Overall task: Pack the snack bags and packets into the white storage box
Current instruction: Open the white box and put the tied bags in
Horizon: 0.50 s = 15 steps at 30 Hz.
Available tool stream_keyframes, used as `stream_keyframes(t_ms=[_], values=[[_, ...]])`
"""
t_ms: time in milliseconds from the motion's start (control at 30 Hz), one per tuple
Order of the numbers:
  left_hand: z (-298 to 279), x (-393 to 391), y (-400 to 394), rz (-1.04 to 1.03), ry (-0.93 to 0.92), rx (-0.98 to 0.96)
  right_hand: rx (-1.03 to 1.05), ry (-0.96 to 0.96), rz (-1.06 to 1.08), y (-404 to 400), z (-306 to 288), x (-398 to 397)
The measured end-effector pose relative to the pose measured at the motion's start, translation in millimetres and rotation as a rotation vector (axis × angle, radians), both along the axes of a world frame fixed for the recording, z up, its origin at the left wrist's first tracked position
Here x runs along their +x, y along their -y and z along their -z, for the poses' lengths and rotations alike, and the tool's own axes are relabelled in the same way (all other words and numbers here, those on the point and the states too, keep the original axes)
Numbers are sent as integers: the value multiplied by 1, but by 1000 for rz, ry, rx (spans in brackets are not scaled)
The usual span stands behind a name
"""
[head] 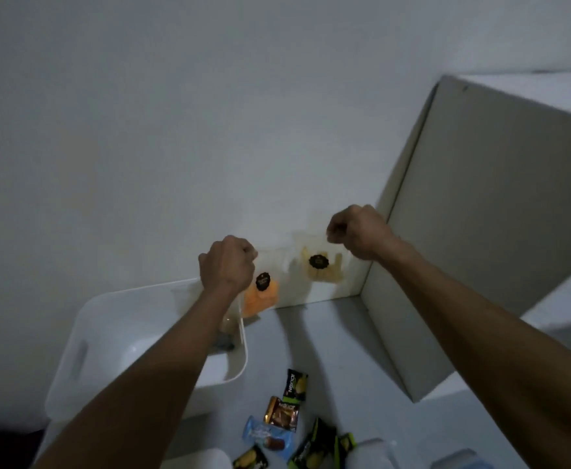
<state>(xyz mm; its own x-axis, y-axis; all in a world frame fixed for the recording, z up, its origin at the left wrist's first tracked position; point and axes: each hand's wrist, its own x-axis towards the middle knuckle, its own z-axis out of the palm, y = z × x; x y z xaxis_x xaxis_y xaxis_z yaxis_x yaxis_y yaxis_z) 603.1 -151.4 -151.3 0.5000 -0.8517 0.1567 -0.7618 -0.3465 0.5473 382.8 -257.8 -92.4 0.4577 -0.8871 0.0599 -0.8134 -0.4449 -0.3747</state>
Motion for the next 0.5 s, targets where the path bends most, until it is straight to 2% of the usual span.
stream_keyframes(t_ms=[133,233,333,500], values=[[-44,45,-45,-60,39,-7,-81,11,-51,-58,-58,34],[-59,82,-82,-118,17,-43,-88,94,-83,-101,-75,68],[-59,111,-112,-150,-29,-40,-40,152,-103,-137,-71,103],[-46,141,-140,-160,-97,-8,17,136,-124,-170,-33,151]])
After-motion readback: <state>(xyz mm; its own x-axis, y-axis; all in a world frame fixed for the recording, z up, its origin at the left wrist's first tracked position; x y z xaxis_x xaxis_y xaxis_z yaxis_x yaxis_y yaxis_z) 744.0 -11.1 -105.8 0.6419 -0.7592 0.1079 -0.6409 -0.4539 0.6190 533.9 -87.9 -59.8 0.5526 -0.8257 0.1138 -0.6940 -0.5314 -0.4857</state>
